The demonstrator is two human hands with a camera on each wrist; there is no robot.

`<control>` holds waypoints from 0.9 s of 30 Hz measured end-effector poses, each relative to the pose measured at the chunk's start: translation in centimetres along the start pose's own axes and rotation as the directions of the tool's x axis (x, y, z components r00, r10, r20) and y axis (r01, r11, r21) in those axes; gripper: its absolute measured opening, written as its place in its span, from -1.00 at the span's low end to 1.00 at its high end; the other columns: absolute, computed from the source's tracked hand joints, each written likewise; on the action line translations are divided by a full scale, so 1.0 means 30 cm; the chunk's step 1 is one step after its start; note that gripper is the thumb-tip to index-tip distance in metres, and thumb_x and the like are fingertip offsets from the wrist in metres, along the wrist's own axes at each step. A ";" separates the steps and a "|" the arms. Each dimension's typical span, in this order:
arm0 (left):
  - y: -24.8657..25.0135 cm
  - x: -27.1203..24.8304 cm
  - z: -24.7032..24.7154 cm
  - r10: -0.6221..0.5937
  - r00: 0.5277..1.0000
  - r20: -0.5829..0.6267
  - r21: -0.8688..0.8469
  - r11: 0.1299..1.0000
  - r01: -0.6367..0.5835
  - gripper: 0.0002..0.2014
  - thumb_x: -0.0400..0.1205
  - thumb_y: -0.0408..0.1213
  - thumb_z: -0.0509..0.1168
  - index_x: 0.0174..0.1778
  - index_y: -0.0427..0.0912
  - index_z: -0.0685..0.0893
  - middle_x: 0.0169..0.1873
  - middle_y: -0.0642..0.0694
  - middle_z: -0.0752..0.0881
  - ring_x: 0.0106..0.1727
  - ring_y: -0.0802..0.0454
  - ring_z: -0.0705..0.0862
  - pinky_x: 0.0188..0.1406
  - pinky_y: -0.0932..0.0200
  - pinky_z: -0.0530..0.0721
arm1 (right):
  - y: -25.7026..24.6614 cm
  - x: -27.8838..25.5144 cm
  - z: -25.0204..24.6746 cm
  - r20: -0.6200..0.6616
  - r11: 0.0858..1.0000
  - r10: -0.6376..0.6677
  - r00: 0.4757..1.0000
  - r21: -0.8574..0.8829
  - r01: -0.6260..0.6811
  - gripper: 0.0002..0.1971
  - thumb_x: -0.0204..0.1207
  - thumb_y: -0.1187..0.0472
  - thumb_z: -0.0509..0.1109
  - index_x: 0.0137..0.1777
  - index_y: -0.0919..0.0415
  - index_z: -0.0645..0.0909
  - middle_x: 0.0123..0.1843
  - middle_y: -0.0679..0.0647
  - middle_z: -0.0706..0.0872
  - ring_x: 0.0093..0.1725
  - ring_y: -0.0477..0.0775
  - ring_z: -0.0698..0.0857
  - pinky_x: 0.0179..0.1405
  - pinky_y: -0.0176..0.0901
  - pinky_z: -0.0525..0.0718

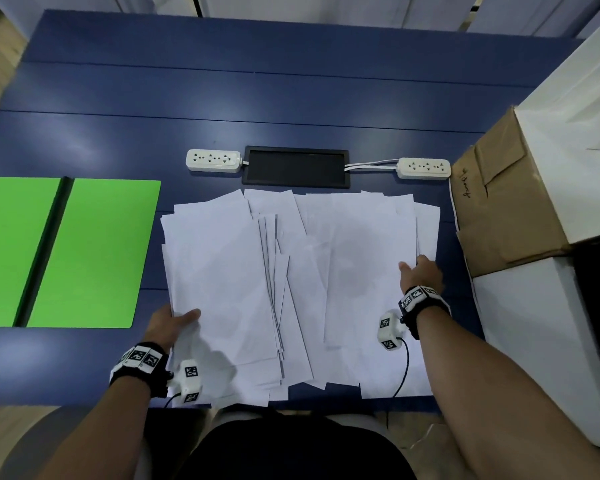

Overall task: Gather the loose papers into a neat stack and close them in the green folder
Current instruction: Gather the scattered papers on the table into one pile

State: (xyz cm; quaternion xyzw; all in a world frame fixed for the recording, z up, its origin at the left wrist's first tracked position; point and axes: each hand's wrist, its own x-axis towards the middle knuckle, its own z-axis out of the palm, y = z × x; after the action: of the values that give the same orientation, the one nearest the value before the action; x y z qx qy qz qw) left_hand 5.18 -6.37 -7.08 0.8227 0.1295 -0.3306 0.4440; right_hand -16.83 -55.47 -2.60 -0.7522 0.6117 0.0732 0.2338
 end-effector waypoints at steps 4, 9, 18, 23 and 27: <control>0.002 0.002 0.003 -0.020 1.000 -0.008 -0.033 0.999 0.020 -0.64 0.52 -0.39 0.58 0.21 -0.39 0.72 0.01 -0.40 0.83 0.05 -0.41 0.82 0.13 -0.33 0.78 | -0.007 -0.066 -0.007 -0.136 0.978 -0.001 0.991 0.209 0.030 -0.62 0.65 0.06 0.37 0.34 0.28 0.50 0.26 0.30 0.70 0.23 0.40 0.68 0.06 0.11 0.62; -0.008 0.017 -0.006 -0.043 0.999 -0.007 -0.028 0.999 0.043 -0.59 0.48 -0.33 0.62 0.21 -0.34 0.72 0.02 -0.37 0.84 0.03 -0.38 0.83 0.14 -0.40 0.77 | 0.006 -0.110 -0.004 0.043 0.916 0.104 0.994 0.386 -0.113 -0.35 0.44 0.26 0.60 0.49 0.22 0.41 0.32 0.30 0.70 0.25 0.35 0.72 0.10 0.02 0.67; -0.020 0.041 -0.018 -0.053 0.999 0.005 -0.024 0.998 0.053 -0.48 0.42 -0.22 0.67 0.24 -0.32 0.73 0.06 -0.33 0.84 0.03 -0.33 0.84 0.16 -0.42 0.77 | 0.072 -0.022 -0.267 -0.195 0.884 -0.119 0.974 0.426 0.193 -0.38 0.57 0.21 0.49 0.57 0.41 0.41 0.56 0.30 0.51 0.56 0.27 0.48 0.61 0.06 0.37; 0.020 -0.012 0.001 -0.025 0.999 0.026 -0.048 0.999 0.026 -0.60 0.54 -0.35 0.58 0.28 -0.33 0.72 0.04 -0.29 0.83 0.01 -0.27 0.81 0.15 -0.24 0.77 | 0.194 -0.006 -0.307 -0.079 0.765 -0.060 0.995 0.637 0.096 -0.43 0.42 0.07 0.58 0.39 0.29 0.60 0.34 0.26 0.71 0.33 0.29 0.70 0.42 0.33 0.61; 0.023 -0.011 0.000 -0.027 0.999 0.024 -0.059 0.998 0.028 -0.62 0.55 -0.35 0.56 0.28 -0.35 0.72 0.04 -0.32 0.83 0.00 -0.28 0.81 0.14 -0.23 0.76 | 0.122 -0.153 -0.109 0.130 0.827 -0.067 0.989 0.562 -0.018 -0.61 0.50 0.30 0.55 0.26 0.50 0.65 0.19 0.29 0.76 0.22 0.30 0.74 0.32 0.22 0.67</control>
State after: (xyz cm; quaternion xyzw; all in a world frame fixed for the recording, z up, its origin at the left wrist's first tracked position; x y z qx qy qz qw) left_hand 5.28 -6.72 -6.41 0.8033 0.1453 -0.3423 0.4653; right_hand -21.99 -53.37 1.14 -0.6506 0.5778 -0.0587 0.4893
